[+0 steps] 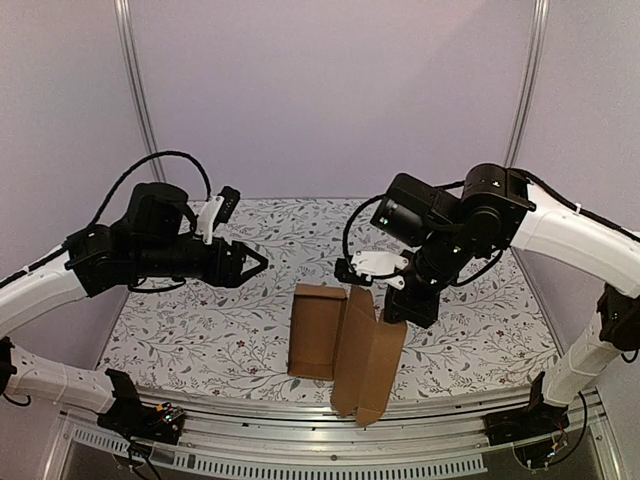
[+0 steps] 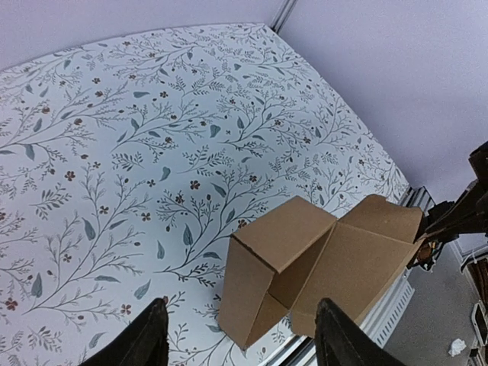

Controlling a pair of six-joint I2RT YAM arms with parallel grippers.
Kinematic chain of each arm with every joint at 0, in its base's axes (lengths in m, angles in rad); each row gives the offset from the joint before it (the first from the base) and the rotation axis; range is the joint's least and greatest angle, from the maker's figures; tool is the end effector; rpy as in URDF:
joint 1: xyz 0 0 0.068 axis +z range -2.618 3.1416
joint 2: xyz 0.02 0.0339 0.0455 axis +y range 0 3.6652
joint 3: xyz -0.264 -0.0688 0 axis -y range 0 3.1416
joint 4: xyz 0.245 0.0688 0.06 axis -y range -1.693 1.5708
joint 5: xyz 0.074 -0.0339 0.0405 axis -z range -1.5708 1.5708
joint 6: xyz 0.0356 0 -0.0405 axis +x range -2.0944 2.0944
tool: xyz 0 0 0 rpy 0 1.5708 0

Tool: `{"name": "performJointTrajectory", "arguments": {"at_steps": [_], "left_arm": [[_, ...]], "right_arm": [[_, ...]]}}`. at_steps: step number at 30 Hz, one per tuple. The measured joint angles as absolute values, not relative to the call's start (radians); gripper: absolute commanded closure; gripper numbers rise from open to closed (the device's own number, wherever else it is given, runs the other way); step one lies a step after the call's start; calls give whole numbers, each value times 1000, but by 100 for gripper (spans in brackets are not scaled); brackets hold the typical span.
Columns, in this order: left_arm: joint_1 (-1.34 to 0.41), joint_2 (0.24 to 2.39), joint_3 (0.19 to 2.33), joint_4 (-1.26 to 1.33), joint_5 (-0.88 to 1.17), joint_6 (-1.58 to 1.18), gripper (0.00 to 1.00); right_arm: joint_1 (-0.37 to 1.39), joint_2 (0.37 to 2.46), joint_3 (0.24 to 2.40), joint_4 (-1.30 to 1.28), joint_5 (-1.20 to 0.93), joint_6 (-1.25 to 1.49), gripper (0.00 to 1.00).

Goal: Fold the paper box

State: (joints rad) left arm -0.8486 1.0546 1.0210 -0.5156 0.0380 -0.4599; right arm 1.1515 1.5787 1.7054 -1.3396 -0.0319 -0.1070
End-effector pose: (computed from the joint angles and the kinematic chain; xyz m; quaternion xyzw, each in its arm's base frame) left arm 0.1510 -0.1735 0.3376 0.1776 0.8540 -0.3106 0.3778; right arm 0.1194 0.2708 0.3653 -0.5814 0.7938 0.1024 0.1464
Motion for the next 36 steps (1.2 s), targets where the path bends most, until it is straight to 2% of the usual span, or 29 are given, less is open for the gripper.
{"name": "performJointTrajectory", "arguments": {"at_steps": [15, 24, 36], "left_arm": [[-849, 1076, 1006, -483, 81, -477, 36], [-849, 1140, 1002, -443, 129, -488, 36], [-849, 1267, 1013, -404, 134, -470, 37]], "right_arm": [[1121, 1659, 1722, -1346, 48, -187, 100], [1119, 1703, 1843, -1346, 64, -223, 100], [1119, 1732, 1887, -1348, 76, -258, 100]]}}
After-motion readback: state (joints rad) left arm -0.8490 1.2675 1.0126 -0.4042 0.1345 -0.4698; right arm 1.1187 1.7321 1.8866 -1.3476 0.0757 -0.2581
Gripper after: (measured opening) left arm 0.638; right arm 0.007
